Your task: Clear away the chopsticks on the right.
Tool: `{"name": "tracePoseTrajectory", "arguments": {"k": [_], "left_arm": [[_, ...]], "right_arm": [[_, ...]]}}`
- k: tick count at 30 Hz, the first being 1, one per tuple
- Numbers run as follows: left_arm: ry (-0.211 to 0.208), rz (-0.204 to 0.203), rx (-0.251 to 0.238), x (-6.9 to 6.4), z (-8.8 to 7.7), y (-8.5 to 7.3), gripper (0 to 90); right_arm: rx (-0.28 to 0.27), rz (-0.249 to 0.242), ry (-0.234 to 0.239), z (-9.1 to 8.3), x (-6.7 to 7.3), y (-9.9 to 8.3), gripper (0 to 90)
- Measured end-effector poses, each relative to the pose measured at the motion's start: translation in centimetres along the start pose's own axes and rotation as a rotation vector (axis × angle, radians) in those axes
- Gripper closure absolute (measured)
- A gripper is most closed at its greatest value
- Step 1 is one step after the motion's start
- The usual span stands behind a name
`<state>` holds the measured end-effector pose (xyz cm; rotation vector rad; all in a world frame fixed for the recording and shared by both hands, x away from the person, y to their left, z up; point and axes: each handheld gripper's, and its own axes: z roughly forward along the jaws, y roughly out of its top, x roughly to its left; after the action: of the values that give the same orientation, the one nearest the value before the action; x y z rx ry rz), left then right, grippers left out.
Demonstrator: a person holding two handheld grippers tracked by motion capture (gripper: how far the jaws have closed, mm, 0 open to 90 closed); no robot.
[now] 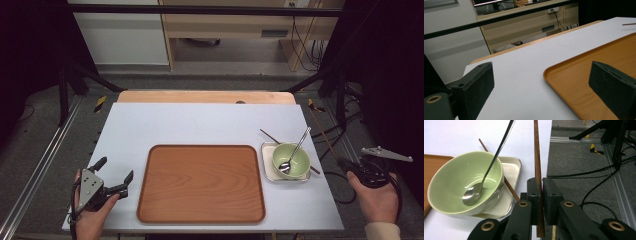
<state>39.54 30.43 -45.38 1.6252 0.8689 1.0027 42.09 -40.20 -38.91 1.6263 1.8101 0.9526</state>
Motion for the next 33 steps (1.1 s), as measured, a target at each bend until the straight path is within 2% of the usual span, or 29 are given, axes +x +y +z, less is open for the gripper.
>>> {"name": "tracePoseTrajectory", "arguments": {"k": [4, 6, 7, 9, 14, 17, 18, 20, 24, 25, 27, 28, 29, 30, 32, 33], "left_arm": [[0.000, 0.000, 0.000, 0.0, 0.0, 0.1, 5.9], [0.002, 0.002, 0.001, 0.0, 0.0, 0.1, 5.9], [0.001, 0.001, 0.002, 0.0, 0.0, 0.1, 5.9], [0.001, 0.003, 0.005, -0.1, 0.0, 0.1, 5.9], [-0.018, -0.013, 0.004, -0.2, 0.4, 0.0, 5.9], [-0.019, -0.001, 0.012, -0.4, 0.5, 0.0, 5.8], [-0.020, -0.001, 0.013, -0.4, 0.5, 0.0, 5.9], [-0.015, 0.003, 0.021, -0.5, 0.5, -0.1, 5.9], [-0.009, 0.002, 0.030, -0.6, 0.4, -0.1, 5.8], [-0.007, -0.001, 0.029, -0.6, 0.3, -0.1, 5.9], [-0.009, -0.004, 0.026, -0.7, 0.3, -0.1, 5.8], [-0.012, -0.006, 0.026, -0.8, 0.3, -0.1, 5.8], [-0.014, -0.003, 0.028, -0.9, 0.3, -0.1, 5.8], [-0.016, -0.002, 0.029, -0.9, 0.3, -0.1, 5.9], [-0.021, 0.005, 0.030, -1.0, 0.3, -0.2, 5.8], [-0.020, 0.011, 0.031, -1.1, 0.3, -0.3, 5.8]], "right_arm": [[-0.001, 0.000, -0.011, 0.4, -0.1, 0.5, 84.8], [-0.015, 0.007, -0.002, 0.4, 0.1, 1.0, 84.8], [-0.037, -0.005, 0.012, 0.5, 0.7, 1.7, 84.8], [-0.045, -0.010, 0.019, 0.5, 1.0, 2.1, 84.8], [-0.087, -0.037, 0.072, 1.1, 2.9, 3.8, 84.8], [-0.100, -0.051, 0.097, 1.5, 4.0, 4.3, 84.8], [-0.114, -0.071, 0.114, 1.5, 4.6, 4.7, 84.8], [-0.122, -0.068, 0.121, 1.4, 4.9, 4.8, 84.8], [-0.146, -0.078, 0.168, 1.1, 6.0, 5.0, 84.8], [-0.150, -0.096, 0.184, 1.0, 6.9, 5.1, 84.8], [-0.150, -0.115, 0.184, 0.9, 7.4, 5.1, 84.8], [-0.151, -0.131, 0.196, 0.6, 8.5, 5.0, 84.8], [-0.151, -0.131, 0.196, 0.6, 8.5, 5.0, 84.8], [-0.143, -0.151, 0.202, 0.4, 9.6, 4.7, 84.8], [-0.133, -0.148, 0.217, 0.3, 11.0, 4.1, 84.7], [-0.133, -0.148, 0.217, 0.3, 11.0, 4.1, 84.7]]}}
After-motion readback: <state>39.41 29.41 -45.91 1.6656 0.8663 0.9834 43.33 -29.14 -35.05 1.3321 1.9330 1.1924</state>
